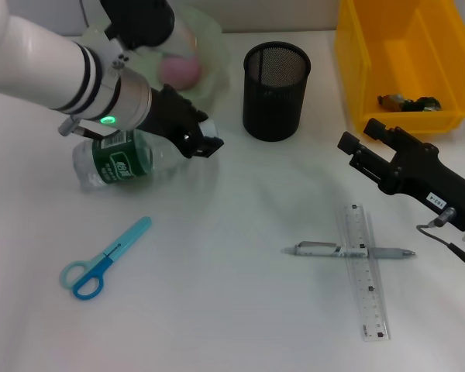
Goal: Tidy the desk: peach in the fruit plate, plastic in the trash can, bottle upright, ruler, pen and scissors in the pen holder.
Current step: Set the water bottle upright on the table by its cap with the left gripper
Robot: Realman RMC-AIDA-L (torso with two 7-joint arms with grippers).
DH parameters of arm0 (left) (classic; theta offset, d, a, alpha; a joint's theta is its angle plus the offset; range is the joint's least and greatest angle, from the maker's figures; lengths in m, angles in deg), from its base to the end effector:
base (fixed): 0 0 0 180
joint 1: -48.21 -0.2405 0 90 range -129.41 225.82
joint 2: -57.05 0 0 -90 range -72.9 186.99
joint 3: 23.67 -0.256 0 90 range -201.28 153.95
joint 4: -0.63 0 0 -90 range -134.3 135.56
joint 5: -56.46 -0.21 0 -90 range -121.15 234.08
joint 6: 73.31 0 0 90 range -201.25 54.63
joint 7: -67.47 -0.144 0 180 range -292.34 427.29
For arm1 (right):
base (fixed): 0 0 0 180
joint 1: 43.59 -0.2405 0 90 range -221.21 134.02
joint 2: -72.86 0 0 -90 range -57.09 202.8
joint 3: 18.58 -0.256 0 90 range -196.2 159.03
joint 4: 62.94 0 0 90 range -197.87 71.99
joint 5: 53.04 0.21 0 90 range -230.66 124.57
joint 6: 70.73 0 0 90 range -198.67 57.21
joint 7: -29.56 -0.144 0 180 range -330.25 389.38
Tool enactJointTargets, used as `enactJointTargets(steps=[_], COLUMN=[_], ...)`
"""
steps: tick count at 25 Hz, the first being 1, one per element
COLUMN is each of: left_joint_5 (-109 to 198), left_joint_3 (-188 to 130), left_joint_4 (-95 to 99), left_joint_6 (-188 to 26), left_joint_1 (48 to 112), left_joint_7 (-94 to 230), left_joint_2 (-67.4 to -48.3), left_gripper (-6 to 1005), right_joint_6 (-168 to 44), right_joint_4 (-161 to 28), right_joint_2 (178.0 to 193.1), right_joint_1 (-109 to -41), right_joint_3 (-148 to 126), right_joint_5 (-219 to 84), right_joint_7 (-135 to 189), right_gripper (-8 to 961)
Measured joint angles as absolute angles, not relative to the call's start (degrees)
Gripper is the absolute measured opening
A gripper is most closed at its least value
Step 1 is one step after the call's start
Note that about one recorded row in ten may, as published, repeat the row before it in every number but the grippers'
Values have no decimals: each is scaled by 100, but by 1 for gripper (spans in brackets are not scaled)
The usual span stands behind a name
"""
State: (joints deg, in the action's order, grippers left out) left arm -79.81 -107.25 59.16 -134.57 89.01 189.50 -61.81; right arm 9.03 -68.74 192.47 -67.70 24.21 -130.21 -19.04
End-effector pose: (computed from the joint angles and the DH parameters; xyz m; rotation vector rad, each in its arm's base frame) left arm -0.1640 0.4045 -0.0483 -2.6909 -0.3731 0.2262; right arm 0.3058 0.2890 -0.0467 -2.1325 0.7996 1.0373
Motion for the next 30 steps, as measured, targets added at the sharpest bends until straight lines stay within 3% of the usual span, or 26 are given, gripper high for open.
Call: enactJointTargets(steps=[30], left_joint_5=[-6661], left_joint_3=[-10207], left_joint_4=[7510], left_joint_6=[-13605], left_joint_1=[7860], left_joint_7=[18989], left_joint_2=[-6151], left_gripper=[470], right_joint_6=[819], right_joint_4=[-6830], right_joint_2=[19247], right_joint_1=[-6784], right_joint_3=[2422], right_joint_5=[-13012], right_joint_7=[-1904], right_gripper=[653])
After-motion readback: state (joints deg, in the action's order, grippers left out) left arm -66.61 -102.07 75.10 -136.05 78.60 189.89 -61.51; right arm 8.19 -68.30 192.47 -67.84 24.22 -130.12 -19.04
